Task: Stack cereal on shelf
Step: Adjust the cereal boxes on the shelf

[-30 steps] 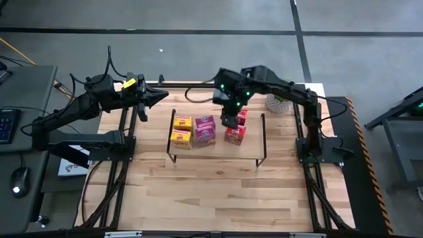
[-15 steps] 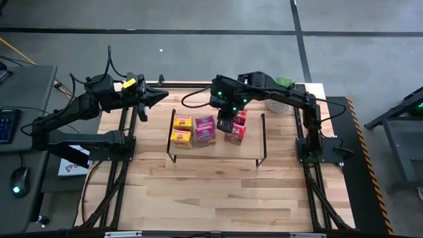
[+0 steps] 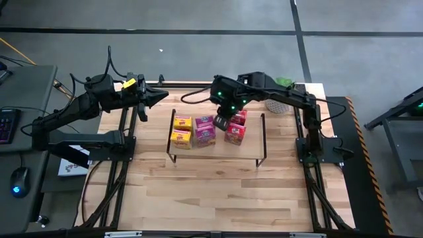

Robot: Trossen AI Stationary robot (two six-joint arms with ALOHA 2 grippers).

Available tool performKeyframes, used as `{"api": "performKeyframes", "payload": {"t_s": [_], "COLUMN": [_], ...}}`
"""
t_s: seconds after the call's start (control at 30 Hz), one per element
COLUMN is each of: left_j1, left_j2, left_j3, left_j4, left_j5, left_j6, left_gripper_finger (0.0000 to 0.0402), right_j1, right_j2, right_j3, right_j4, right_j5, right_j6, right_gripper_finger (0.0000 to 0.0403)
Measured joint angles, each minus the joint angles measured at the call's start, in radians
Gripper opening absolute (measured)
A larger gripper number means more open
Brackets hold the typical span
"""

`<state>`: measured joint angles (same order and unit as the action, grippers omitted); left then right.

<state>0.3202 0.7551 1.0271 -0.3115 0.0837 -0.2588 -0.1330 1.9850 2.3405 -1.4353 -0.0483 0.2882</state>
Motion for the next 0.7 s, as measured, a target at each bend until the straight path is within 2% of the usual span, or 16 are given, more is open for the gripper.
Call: {"api": "performKeyframes", "payload": {"t_s": [0.7], "left_j1": [0.0], "left_j2": [0.0], "left_j3": [0.0], "left_j4": [-0.009], "left_j5": [0.002], "left_j6": [0.016], "left_gripper_finger": [0.0], "right_j1": [-0.01], "right_j2": [0.037], "right_j3": [0.0], "right_j4": [0.008], "right_j5": [-0.025], "right_j6": [0.21], "right_gripper_finger": [0.0]}}
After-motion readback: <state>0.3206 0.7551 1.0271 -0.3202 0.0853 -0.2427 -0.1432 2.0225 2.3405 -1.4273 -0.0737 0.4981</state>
